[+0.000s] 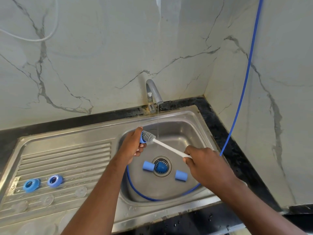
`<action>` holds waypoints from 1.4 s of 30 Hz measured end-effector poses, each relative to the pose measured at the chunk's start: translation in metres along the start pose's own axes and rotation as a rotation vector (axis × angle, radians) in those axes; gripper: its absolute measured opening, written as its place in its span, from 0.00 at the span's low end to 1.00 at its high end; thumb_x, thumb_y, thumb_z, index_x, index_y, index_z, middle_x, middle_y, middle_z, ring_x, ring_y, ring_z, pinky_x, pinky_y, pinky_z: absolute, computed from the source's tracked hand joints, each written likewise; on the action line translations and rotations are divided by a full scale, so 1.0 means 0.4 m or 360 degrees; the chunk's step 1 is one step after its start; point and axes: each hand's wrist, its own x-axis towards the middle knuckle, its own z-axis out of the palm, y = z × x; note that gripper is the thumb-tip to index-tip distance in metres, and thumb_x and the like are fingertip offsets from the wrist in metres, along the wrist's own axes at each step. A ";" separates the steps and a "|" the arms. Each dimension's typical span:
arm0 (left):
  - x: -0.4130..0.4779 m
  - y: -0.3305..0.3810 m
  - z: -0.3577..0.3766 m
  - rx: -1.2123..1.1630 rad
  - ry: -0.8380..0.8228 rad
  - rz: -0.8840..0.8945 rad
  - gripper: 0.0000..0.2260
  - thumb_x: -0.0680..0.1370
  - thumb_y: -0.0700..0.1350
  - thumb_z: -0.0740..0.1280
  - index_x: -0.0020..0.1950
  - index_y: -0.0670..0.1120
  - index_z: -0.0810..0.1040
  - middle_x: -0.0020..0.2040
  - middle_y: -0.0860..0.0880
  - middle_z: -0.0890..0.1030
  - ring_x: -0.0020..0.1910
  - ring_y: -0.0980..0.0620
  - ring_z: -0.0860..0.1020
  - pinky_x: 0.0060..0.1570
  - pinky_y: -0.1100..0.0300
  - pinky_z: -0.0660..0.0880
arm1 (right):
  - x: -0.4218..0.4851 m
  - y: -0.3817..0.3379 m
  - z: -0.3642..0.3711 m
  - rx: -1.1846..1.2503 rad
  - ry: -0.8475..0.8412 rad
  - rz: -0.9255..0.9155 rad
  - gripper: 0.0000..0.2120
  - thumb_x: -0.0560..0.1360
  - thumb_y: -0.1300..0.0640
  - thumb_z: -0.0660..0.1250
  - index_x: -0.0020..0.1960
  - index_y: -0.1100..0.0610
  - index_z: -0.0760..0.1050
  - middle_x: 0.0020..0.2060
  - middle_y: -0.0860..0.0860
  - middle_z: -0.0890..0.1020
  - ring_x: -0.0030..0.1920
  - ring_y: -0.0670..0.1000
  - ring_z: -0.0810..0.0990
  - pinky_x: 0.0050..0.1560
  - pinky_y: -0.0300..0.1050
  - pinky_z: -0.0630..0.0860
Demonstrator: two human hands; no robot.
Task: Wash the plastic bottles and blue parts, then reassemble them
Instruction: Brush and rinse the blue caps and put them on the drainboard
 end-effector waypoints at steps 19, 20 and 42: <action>0.009 0.011 0.003 -0.0170 -0.0124 0.0061 0.23 0.85 0.58 0.54 0.53 0.40 0.78 0.29 0.49 0.67 0.25 0.54 0.60 0.23 0.62 0.54 | -0.019 0.093 -0.005 0.0024 0.0114 0.0060 0.05 0.77 0.47 0.66 0.49 0.45 0.71 0.37 0.43 0.79 0.38 0.48 0.78 0.35 0.44 0.71; 0.011 0.006 0.011 -0.0222 -0.0068 0.0069 0.22 0.85 0.57 0.54 0.54 0.41 0.77 0.29 0.49 0.67 0.26 0.54 0.60 0.24 0.62 0.55 | -0.017 0.104 -0.003 0.0069 0.0140 0.0099 0.06 0.76 0.46 0.67 0.48 0.45 0.71 0.35 0.43 0.78 0.36 0.48 0.77 0.33 0.42 0.69; -0.053 -0.126 0.597 -0.0078 -0.0702 -0.0219 0.19 0.84 0.55 0.54 0.52 0.44 0.80 0.29 0.49 0.70 0.26 0.53 0.63 0.29 0.62 0.62 | -0.317 0.434 0.167 0.0091 0.0401 0.1253 0.04 0.78 0.54 0.67 0.52 0.52 0.77 0.46 0.51 0.79 0.46 0.56 0.78 0.47 0.51 0.77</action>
